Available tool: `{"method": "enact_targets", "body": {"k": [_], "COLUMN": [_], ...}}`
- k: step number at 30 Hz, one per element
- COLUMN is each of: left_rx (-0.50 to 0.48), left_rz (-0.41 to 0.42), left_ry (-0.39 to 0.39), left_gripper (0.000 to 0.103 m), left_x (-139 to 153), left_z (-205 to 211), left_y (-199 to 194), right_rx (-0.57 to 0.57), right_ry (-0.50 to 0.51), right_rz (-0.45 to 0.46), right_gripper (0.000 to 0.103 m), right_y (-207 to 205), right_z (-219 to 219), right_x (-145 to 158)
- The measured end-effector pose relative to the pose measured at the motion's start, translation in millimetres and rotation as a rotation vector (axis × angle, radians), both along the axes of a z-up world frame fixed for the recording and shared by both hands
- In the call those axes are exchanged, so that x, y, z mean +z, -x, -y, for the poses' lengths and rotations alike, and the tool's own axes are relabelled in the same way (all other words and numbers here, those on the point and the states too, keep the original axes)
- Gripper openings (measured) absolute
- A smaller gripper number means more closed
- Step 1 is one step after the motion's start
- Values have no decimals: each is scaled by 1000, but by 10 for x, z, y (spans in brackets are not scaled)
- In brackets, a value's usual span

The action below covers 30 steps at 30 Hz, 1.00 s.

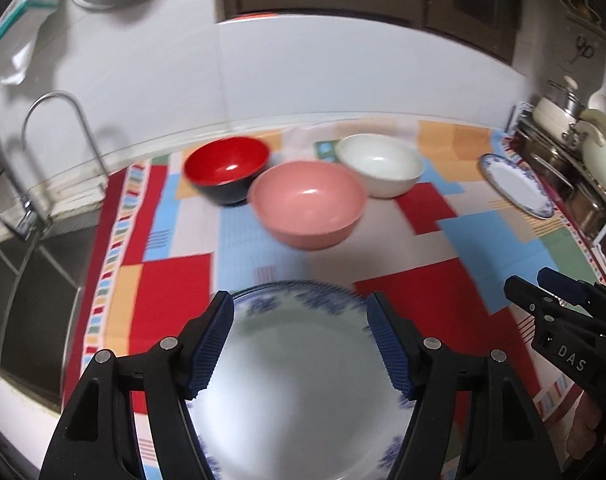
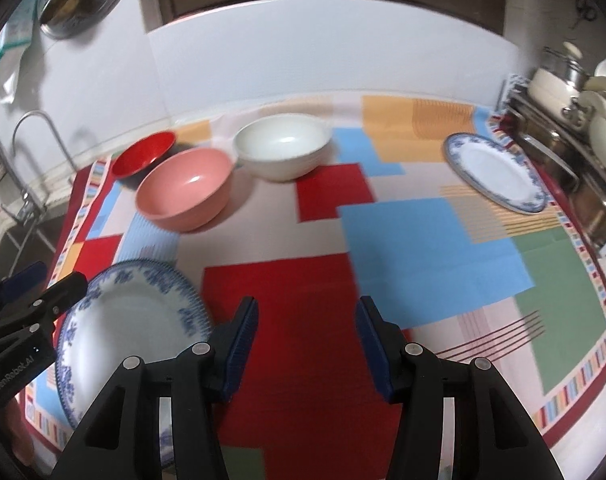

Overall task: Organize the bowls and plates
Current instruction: 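Move both tools toward the smaller blue-and-white plate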

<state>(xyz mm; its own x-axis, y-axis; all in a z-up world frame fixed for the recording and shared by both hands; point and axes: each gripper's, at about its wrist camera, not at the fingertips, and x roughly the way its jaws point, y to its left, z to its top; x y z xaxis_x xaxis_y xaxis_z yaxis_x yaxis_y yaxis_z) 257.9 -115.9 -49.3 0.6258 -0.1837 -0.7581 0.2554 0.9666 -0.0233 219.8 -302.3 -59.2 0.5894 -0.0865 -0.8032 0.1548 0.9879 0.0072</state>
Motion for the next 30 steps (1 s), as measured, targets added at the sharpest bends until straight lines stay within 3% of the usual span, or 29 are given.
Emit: {"method": "enact_targets", "body": {"k": [9, 13, 21, 30], "left_rx": [-84, -125, -219, -313], "left_rz": [30, 42, 29, 78], "left_ry": [27, 28, 38, 31], "left_gripper": [69, 69, 72, 74], "left_x": [112, 188, 299, 435], "left_z": [654, 962, 1549, 2130], "left_y": [-81, -107, -263, -524], "right_rx": [-84, -119, -199, -292], "right_ry": [40, 46, 37, 96], "right_rz": [63, 77, 100, 150], "right_gripper": [51, 60, 60, 60], "right_y": [57, 67, 91, -3], "right_z": [544, 847, 1374, 1872], "right_x": [184, 235, 357, 541]}}
